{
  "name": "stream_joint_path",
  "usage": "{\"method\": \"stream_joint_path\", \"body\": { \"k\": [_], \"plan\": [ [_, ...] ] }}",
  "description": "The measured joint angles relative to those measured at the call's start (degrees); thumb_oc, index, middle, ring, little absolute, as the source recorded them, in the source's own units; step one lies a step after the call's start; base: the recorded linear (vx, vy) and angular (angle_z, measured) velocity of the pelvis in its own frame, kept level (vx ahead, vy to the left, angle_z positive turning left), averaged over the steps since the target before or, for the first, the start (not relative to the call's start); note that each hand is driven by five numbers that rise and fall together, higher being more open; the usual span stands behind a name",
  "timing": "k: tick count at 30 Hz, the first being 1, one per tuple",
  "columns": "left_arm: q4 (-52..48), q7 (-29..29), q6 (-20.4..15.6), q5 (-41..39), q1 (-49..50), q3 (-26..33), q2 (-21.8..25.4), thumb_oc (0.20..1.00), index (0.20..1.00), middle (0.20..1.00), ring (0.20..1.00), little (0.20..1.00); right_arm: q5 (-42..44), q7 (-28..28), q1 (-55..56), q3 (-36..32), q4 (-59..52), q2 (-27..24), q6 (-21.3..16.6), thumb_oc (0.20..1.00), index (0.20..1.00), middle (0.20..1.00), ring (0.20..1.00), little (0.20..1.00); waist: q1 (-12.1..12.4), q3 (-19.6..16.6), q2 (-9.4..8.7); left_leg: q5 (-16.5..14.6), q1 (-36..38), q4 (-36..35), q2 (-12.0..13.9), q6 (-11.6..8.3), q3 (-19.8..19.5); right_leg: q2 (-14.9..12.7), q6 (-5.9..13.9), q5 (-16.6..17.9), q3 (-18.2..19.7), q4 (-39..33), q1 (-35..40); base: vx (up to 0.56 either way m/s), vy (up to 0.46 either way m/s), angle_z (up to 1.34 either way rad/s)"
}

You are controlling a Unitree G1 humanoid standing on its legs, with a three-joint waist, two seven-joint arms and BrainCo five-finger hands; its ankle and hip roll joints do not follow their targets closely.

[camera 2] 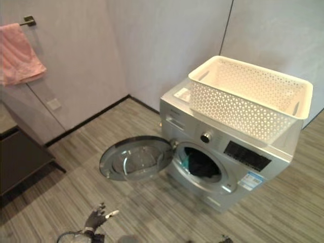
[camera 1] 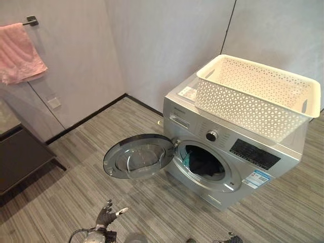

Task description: Grab the laundry basket,head to the washer,open it,put in the laundry and shut it.

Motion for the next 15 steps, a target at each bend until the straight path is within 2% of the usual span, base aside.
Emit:
{"method": "stream_joint_path", "body": {
  "k": [2,3,4,5,6,7,8,9,10,12,13,14,15],
  "plan": [
    [-0.13,2.03,0.00,1.66,-0.38,0.26,0.31,1.000,1.000,1.000,1.000,1.000,-0.02,-0.82,0.01,-0.07,0.46,-0.43,0.02,1.000,1.000,1.000,1.000,1.000,-0.23,0.02,0.31,0.67,1.44,-7.36,1.53,-1.11,-1.03,0.57,0.08,0.00,0.98,0.00,-0.70,0.15,0.203,-0.33],
    [0.17,4.01,0.19,4.01,-1.60,1.14,0.89,1.000,1.000,1.000,1.000,1.000,-0.57,-1.03,0.03,-1.24,1.00,-0.67,0.01,1.000,1.000,1.000,1.000,1.000,-1.25,-0.32,0.86,0.95,3.18,-12.98,2.24,-1.22,-0.84,1.07,0.71,0.09,3.40,0.01,-1.55,0.21,0.318,-0.44],
    [0.55,5.29,0.05,4.73,-2.39,1.65,1.34,1.000,1.000,1.000,1.000,1.000,-0.59,-1.17,-0.15,-1.45,1.02,-0.89,0.11,1.000,1.000,1.000,1.000,1.000,-1.45,-0.43,1.08,1.02,4.43,-15.89,1.97,-0.90,-0.53,1.34,0.56,0.16,3.74,0.01,-1.59,0.18,0.314,-0.41],
    [0.58,6.74,0.27,6.29,-4.37,2.24,1.67,1.000,1.000,1.000,1.000,1.000,-0.62,-1.37,1.39,-1.29,0.81,-1.92,0.84,1.000,1.000,1.000,1.000,1.000,-3.11,-0.73,2.38,1.30,5.43,-14.53,1.61,-0.11,-0.13,1.44,1.12,0.69,3.98,0.02,-1.72,0.21,0.412,-0.23],
    [1.17,7.58,0.73,7.47,-5.84,2.44,2.67,1.000,1.000,1.000,1.000,1.000,-1.30,-0.92,2.29,-1.54,-0.16,-2.74,1.00,1.000,1.000,1.000,1.000,1.000,-4.36,-0.78,3.13,0.82,5.97,-13.11,1.24,0.60,2.37,1.44,1.31,1.30,4.17,0.10,-1.13,0.07,0.277,-0.39],
    [2.67,9.19,0.71,8.87,-7.26,4.17,4.89,1.000,1.000,1.000,1.000,1.000,-1.73,-0.86,3.00,-2.59,-0.47,-3.39,1.31,1.000,1.000,1.000,1.000,1.000,-5.42,-2.24,3.94,0.89,9.35,-17.88,0.32,0.83,5.90,1.29,1.61,1.61,6.51,0.79,-2.50,0.04,0.284,-0.72],
    [4.43,10.61,0.61,9.04,-8.81,5.78,6.83,1.000,1.000,1.000,1.000,1.000,-1.79,-0.77,2.75,-2.63,-0.91,-4.52,1.36,1.000,1.000,1.000,1.000,1.000,-5.57,-2.80,5.43,0.71,11.42,-20.24,-0.08,2.09,7.42,1.58,1.44,1.88,7.45,0.98,-3.77,0.03,0.248,-1.15],
    [6.67,12.09,0.50,9.47,-10.88,7.02,8.47,1.000,1.000,1.000,1.000,1.000,-2.18,-0.78,2.35,-2.62,-1.11,-5.22,1.39,1.000,1.000,1.000,1.000,1.000,-5.47,-3.16,6.58,0.99,11.91,-21.79,0.01,2.05,10.16,1.23,1.01,2.14,7.49,1.35,-4.97,0.02,0.288,-1.21],
    [12.28,13.21,0.38,10.14,-15.47,7.41,13.76,1.000,1.000,1.000,1.000,1.000,-2.87,-0.22,2.31,0.23,-2.06,-4.37,1.43,1.000,1.000,1.000,1.000,1.000,-6.34,-3.37,4.91,1.07,11.92,-21.88,-1.66,3.27,12.89,0.05,1.14,2.84,8.78,0.03,-6.05,0.01,0.205,-1.15],
    [20.79,13.21,0.29,10.08,-20.14,7.57,21.32,1.000,1.000,1.000,1.000,1.000,-4.46,0.83,1.50,3.97,-4.35,-3.32,1.24,1.000,1.000,1.000,1.000,1.000,-6.11,-3.14,3.50,1.34,12.73,-22.76,-3.00,3.54,17.28,-0.61,1.49,5.43,13.54,0.02,-8.62,-0.05,0.168,-1.10],
    [22.94,13.96,0.13,9.85,-22.79,9.66,26.32,1.000,1.000,1.000,1.000,1.000,-5.31,1.35,1.48,5.40,-5.83,-2.85,0.52,1.000,1.000,1.000,1.000,1.000,-7.34,-3.05,3.70,0.96,12.51,-23.09,-2.70,4.23,19.22,-1.43,1.76,5.79,13.19,0.03,-8.53,-0.09,0.138,-0.75],
    [23.85,13.78,-0.16,9.80,-24.95,9.17,28.04,1.000,1.000,1.000,1.000,1.000,-5.33,1.47,1.70,5.58,-6.07,-2.78,0.55,1.000,1.000,1.000,1.000,1.000,-7.44,-3.15,3.51,0.95,12.46,-23.09,-2.79,4.31,19.82,-2.27,2.01,5.90,13.24,0.04,-8.43,-0.08,0.078,-0.49],
    [24.51,13.72,-0.48,9.58,-28.26,8.38,31.52,1.000,1.000,1.000,1.000,1.000,-5.61,1.87,1.52,5.93,-6.42,-2.87,0.56,1.000,1.000,1.000,1.000,1.000,-7.02,-3.71,2.46,1.03,11.57,-23.05,-3.17,4.48,20.65,-4.20,2.29,5.64,13.59,0.48,-8.71,-0.24,0.061,-0.26]
  ]
}}
